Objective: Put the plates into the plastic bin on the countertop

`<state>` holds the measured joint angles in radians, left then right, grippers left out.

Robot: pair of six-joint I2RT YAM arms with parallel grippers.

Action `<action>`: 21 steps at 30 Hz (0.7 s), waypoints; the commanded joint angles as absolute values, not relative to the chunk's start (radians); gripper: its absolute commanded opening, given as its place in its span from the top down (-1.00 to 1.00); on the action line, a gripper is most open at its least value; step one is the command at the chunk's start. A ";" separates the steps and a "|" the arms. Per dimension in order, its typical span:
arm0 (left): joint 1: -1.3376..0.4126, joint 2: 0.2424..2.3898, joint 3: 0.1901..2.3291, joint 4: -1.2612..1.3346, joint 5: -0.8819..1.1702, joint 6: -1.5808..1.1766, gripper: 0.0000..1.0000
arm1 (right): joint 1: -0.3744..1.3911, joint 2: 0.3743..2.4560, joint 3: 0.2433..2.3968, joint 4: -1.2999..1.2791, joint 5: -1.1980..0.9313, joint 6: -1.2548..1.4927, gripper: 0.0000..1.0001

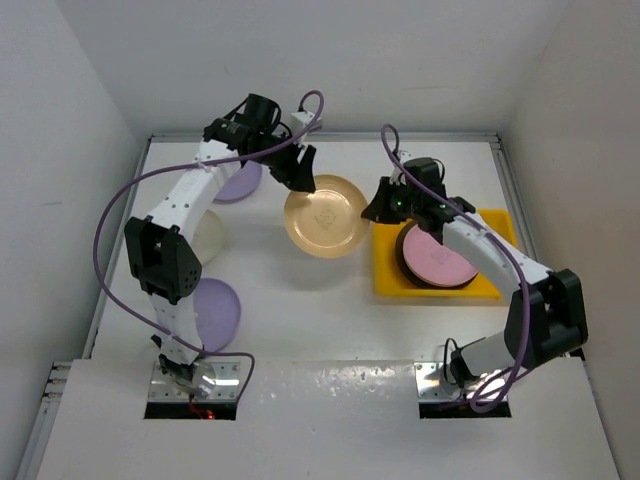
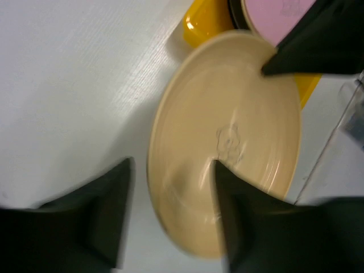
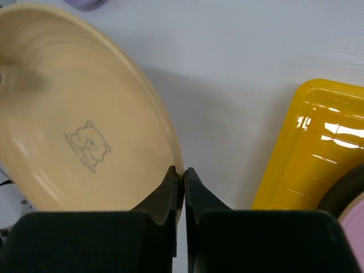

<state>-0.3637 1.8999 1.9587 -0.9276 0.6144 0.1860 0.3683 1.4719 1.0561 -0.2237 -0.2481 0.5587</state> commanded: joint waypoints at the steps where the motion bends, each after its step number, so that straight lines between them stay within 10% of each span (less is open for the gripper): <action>1: -0.367 1.850 1.959 -0.907 0.628 0.173 -0.27 | 0.327 1.379 1.035 -0.193 -0.194 0.604 1.00; 2: -0.367 1.859 1.959 -0.907 0.603 0.173 -0.98 | 0.302 1.352 1.032 -0.242 -0.163 0.609 1.00; 14: -0.285 1.859 1.947 -0.897 0.396 0.173 -0.98 | -0.180 0.976 0.855 -0.788 0.110 0.564 1.00; 21: -0.285 1.839 1.917 -0.897 0.419 0.184 -0.98 | -0.304 1.017 0.799 -0.678 0.075 0.575 1.00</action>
